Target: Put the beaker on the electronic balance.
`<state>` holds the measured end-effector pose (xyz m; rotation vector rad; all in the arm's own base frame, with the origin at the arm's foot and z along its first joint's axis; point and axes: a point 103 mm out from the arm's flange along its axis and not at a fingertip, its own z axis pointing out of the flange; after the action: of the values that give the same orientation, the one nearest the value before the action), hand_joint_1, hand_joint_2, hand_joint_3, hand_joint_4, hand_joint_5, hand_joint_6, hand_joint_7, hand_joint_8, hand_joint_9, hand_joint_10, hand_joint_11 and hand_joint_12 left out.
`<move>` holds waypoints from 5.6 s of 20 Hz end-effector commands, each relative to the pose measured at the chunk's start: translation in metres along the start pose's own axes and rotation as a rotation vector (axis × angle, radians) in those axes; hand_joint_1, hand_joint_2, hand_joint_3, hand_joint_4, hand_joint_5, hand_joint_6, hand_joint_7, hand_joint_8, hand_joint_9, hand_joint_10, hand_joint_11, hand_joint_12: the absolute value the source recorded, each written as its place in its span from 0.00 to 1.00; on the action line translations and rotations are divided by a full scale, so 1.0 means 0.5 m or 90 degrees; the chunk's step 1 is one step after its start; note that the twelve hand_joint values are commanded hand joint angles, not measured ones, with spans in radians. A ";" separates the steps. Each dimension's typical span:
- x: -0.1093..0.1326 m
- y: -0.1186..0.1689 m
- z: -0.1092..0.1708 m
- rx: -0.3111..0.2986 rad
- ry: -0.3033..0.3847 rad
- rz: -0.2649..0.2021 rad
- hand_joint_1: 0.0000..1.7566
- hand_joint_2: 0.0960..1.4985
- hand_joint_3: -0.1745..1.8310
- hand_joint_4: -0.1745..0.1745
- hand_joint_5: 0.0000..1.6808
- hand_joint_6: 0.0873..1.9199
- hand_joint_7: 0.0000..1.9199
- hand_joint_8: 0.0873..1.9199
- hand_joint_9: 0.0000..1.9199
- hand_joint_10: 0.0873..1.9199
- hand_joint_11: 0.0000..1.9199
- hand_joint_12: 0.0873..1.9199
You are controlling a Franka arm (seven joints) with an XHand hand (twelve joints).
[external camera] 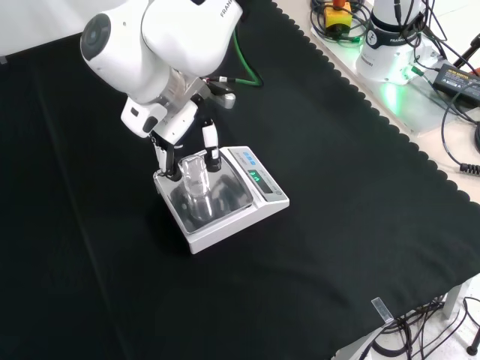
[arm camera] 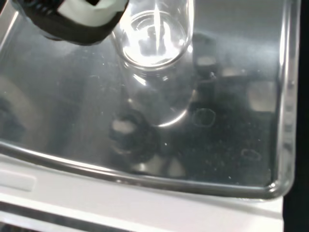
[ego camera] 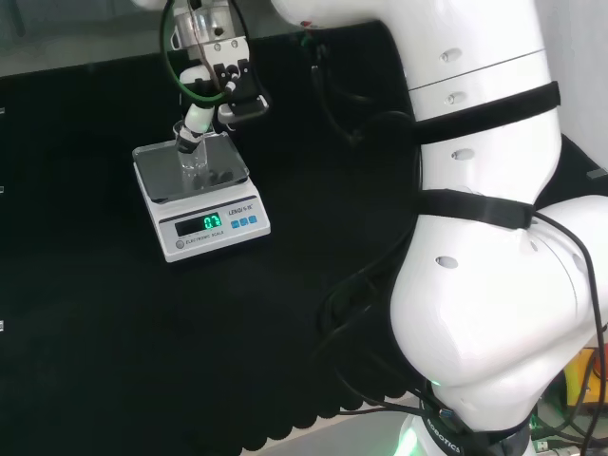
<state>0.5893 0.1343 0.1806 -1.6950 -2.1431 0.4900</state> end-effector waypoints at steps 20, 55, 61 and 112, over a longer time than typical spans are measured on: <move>-0.019 -0.004 0.012 0.002 -0.023 0.006 0.63 0.70 0.09 0.50 0.63 0.44 0.55 0.39 0.67 0.11 0.70 0.34; -0.016 0.007 0.049 -0.051 0.014 0.012 0.56 0.66 0.00 0.15 0.54 0.38 0.46 0.45 0.57 0.21 0.62 0.42; -0.015 0.001 0.050 -0.071 0.013 0.008 0.56 0.66 0.00 0.15 0.54 0.38 0.46 0.45 0.57 0.21 0.63 0.42; 0.033 -0.068 0.009 -0.150 -0.137 0.018 0.33 0.49 0.03 0.32 0.13 0.22 0.08 0.44 0.06 0.46 0.14 0.73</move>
<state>0.5579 0.1461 0.1663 -1.8429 -2.3766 0.5570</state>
